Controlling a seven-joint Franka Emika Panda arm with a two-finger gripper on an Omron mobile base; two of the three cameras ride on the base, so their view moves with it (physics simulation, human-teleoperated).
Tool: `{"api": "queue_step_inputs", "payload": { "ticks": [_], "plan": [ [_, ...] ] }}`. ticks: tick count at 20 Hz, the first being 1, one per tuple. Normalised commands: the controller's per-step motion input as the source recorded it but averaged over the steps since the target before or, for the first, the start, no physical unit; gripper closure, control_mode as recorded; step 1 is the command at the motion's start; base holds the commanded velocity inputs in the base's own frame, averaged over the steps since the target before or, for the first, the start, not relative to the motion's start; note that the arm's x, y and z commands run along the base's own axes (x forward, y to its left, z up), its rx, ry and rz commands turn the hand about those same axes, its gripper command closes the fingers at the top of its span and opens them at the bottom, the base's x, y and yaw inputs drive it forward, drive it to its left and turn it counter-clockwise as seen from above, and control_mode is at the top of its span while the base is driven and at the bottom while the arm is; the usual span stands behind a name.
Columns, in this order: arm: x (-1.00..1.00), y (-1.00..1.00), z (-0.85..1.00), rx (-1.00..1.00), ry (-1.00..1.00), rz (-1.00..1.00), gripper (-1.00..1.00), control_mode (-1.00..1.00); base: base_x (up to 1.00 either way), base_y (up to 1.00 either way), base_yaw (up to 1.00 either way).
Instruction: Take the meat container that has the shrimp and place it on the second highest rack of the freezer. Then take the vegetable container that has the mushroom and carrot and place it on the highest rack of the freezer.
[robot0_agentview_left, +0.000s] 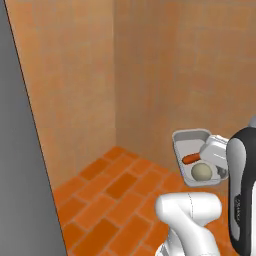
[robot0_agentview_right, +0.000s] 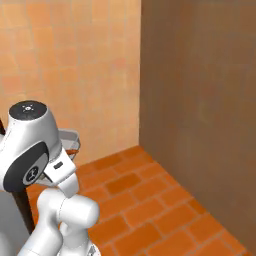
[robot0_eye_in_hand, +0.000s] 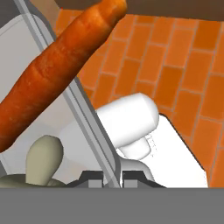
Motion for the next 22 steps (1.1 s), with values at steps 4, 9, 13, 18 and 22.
{"api": "queue_step_inputs", "payload": {
  "ticks": [4,9,13,18,22],
  "plan": [
    [0.00,0.00,0.00,0.00,0.00,0.00,1.00,1.00,-0.35,0.26,0.81],
    [0.00,0.00,0.00,0.00,0.00,0.00,1.00,1.00,-0.53,0.00,0.79],
    [0.00,0.00,0.00,0.00,0.00,0.00,1.00,1.00,0.00,0.02,0.78],
    [0.00,0.00,0.00,0.00,0.00,0.00,1.00,1.00,0.00,0.62,0.53],
    [0.00,0.00,0.00,0.00,0.00,0.00,1.00,1.00,0.20,0.84,0.27]
  ]
}}
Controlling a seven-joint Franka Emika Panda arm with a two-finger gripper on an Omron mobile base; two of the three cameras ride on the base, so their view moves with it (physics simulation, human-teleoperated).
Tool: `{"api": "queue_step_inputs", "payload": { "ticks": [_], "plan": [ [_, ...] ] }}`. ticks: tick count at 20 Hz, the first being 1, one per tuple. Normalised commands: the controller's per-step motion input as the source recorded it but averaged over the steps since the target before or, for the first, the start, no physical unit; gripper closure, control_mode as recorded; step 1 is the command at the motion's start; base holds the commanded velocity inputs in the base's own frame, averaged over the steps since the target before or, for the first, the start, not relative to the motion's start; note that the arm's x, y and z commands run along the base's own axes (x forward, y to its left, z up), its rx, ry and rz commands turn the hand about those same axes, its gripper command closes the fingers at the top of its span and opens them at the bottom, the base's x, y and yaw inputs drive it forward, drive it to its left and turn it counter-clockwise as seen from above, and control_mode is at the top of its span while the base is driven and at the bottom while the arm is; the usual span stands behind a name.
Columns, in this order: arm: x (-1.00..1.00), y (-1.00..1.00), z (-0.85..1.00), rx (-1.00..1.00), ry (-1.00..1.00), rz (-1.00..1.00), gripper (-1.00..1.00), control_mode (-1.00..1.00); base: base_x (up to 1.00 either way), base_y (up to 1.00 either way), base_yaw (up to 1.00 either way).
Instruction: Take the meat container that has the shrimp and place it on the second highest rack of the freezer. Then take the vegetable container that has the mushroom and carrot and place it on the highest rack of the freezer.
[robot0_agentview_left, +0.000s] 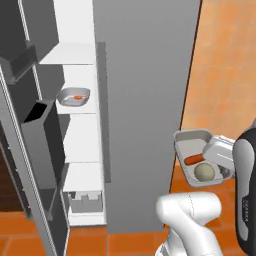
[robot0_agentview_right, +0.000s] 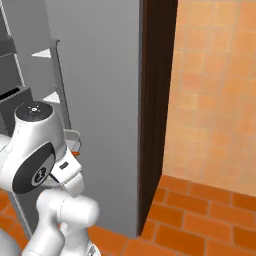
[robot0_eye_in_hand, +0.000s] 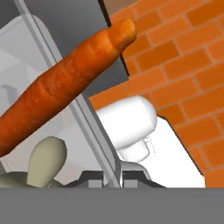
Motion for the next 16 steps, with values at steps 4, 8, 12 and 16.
{"api": "queue_step_inputs", "payload": {
  "ticks": [4,8,12,16],
  "plan": [
    [0.00,0.00,0.00,0.00,0.00,0.00,1.00,1.00,0.39,0.92,0.16],
    [0.00,0.00,0.00,0.00,0.00,0.00,1.00,1.00,0.46,0.53,0.24],
    [0.00,0.00,0.00,0.00,0.00,0.00,1.00,1.00,0.51,0.22,0.08],
    [0.00,0.00,0.00,0.00,0.00,0.00,1.00,1.00,0.66,0.15,0.00]
  ]
}}
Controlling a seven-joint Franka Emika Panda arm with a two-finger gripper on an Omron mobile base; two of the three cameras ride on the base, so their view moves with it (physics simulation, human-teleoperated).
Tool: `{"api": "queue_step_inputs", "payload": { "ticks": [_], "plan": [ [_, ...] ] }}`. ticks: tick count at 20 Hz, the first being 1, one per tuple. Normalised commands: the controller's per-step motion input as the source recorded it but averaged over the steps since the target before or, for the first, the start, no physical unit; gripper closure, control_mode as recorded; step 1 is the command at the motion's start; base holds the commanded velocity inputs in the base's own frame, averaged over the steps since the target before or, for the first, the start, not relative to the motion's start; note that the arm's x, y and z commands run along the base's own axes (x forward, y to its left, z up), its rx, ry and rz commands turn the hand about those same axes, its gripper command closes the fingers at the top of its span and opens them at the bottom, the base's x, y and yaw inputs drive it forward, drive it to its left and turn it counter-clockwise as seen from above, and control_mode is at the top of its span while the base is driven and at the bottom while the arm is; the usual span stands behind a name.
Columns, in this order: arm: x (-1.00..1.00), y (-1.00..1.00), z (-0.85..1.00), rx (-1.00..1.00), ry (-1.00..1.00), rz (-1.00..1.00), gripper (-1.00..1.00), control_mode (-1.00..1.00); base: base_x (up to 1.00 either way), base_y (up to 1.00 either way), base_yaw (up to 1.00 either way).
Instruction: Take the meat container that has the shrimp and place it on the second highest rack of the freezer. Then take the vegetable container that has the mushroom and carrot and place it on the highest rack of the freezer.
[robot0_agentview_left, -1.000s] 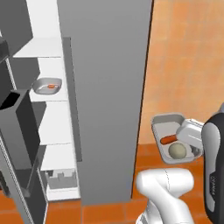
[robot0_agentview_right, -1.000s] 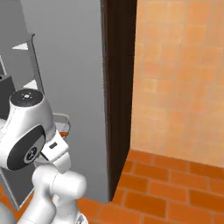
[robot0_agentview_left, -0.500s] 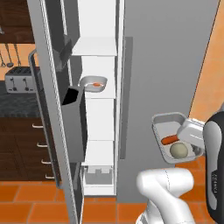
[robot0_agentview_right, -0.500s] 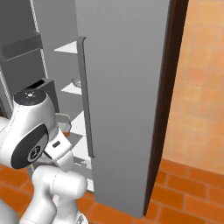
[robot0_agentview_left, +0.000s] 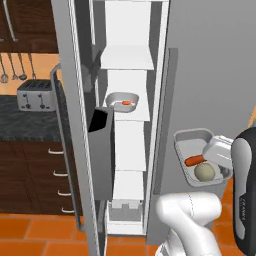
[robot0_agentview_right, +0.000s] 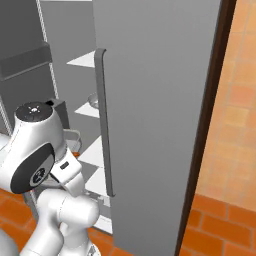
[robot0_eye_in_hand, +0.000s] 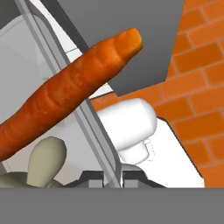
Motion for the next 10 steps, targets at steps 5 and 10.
{"api": "queue_step_inputs", "payload": {
  "ticks": [5,10],
  "plan": [
    [0.00,0.00,0.00,0.00,0.00,0.00,1.00,1.00,0.52,0.29,0.00],
    [0.00,0.00,0.00,0.00,0.00,0.00,1.00,1.00,0.01,0.33,0.06]
  ]
}}
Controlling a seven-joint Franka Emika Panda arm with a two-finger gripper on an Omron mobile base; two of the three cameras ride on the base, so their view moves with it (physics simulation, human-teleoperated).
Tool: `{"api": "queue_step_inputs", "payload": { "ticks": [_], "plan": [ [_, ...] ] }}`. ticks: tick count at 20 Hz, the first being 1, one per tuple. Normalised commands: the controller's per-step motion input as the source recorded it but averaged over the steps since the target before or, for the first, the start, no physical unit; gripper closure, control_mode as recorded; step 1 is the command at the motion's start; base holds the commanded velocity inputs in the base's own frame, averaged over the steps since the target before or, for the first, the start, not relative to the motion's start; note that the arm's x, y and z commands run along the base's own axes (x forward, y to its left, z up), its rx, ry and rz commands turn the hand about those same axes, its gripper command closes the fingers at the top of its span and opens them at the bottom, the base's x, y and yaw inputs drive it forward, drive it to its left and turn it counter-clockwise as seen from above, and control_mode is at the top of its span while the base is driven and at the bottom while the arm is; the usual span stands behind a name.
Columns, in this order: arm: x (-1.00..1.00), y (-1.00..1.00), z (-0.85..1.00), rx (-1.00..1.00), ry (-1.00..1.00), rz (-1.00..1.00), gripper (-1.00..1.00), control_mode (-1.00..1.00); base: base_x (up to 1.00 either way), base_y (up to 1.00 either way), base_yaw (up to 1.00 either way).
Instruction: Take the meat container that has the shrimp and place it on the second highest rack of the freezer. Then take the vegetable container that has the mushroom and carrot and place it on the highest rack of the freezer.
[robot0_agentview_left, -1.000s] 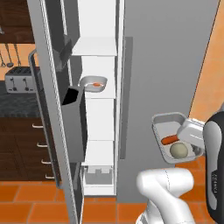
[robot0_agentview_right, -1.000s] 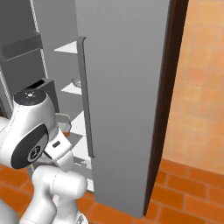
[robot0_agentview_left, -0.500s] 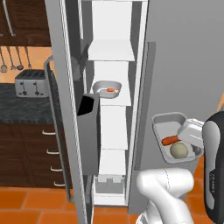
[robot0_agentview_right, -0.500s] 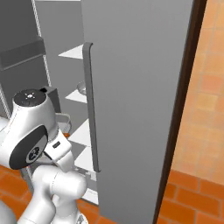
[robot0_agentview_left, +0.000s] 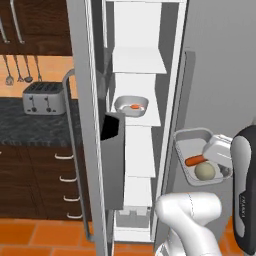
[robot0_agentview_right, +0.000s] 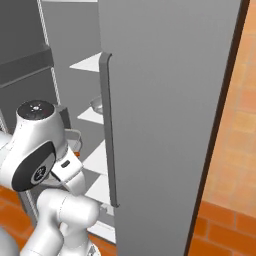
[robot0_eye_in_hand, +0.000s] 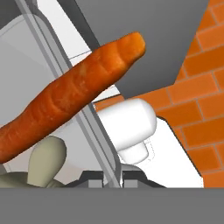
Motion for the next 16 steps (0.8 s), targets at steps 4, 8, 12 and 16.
{"api": "queue_step_inputs", "payload": {
  "ticks": [4,8,12,16],
  "plan": [
    [0.00,0.00,0.00,0.00,0.00,0.00,1.00,1.00,0.32,0.36,0.02],
    [0.00,0.00,0.00,0.00,0.00,0.00,1.00,1.00,0.46,0.18,0.00],
    [0.00,0.00,0.00,0.00,0.00,0.00,1.00,1.00,0.58,0.00,-0.08],
    [0.00,0.00,0.00,0.00,0.00,0.00,1.00,1.00,0.35,0.28,-0.11]
  ]
}}
